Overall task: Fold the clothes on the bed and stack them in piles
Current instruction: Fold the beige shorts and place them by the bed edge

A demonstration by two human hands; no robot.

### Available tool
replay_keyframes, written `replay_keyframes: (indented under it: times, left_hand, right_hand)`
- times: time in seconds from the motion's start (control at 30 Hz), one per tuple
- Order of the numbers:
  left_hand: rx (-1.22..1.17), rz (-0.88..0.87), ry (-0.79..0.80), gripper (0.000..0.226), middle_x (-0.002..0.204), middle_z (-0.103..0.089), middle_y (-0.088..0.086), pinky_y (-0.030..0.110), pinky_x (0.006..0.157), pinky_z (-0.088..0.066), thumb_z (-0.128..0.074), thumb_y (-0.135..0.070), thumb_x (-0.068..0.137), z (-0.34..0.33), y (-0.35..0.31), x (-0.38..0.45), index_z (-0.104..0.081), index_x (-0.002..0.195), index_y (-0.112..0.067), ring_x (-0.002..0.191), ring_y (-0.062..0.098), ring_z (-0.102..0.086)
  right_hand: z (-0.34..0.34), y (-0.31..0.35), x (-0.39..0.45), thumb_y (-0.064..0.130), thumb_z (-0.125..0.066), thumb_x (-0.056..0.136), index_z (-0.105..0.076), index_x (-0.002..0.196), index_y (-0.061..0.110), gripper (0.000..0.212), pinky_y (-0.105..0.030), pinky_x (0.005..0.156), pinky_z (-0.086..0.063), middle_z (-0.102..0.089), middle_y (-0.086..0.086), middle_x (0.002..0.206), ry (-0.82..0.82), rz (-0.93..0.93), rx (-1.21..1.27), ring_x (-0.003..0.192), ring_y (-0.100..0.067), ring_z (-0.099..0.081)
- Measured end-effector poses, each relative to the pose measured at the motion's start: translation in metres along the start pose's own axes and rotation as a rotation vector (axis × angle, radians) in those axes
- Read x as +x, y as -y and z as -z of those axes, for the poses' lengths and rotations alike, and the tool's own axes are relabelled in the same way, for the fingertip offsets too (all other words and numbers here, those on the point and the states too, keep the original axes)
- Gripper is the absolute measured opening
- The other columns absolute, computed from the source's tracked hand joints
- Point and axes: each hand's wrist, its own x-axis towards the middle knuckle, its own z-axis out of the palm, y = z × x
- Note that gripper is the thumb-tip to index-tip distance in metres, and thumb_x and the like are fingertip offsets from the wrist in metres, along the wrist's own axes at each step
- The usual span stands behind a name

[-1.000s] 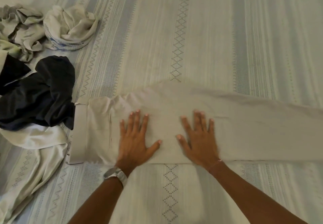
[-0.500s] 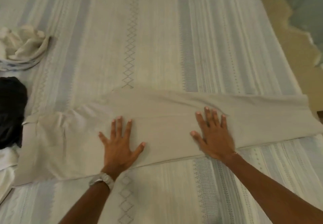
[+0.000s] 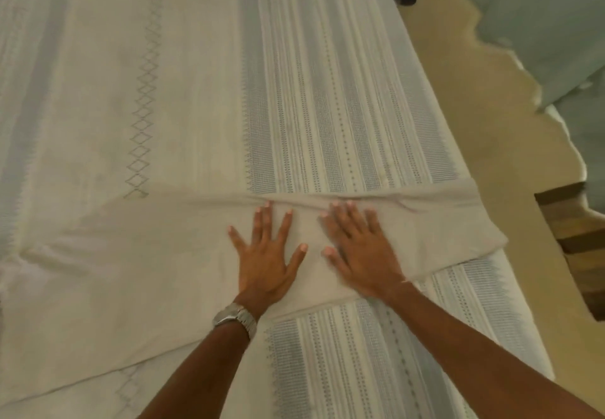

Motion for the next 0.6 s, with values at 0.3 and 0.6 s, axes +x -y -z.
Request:
replay_keyframes:
  times: [0.3, 0.6]
  left_hand:
    - [0.127, 0.031, -0.026, 0.087, 0.17, 0.013, 0.0, 0.083, 0.107, -0.001, -0.024, -0.081, 0.09, -0.01, -0.028, 0.019, -0.002, 0.161, -0.038, 0.155, 0.035, 0.014]
    - [0.109, 0.142, 0.001, 0.09, 0.168, 0.019, 0.01, 0.085, 0.105, -0.008, -0.021, -0.081, 0.09, -0.011, -0.049, 0.026, -0.001, 0.163, -0.031, 0.152, 0.044, 0.016]
  right_hand:
    - [0.014, -0.115, -0.012, 0.055, -0.024, 0.105, -0.012, 0.163, 0.031, 0.065, -0.05, 0.127, -0.001, -0.005, 0.001, 0.171, -0.006, -0.228, -0.001, 0.158, -0.024, -0.005]
    - [0.039, -0.187, -0.025, 0.058, -0.017, 0.106, -0.003, 0.163, 0.028, 0.066, -0.056, 0.125, -0.015, -0.005, -0.009, 0.171, -0.033, -0.584, 0.238, 0.156, -0.031, -0.01]
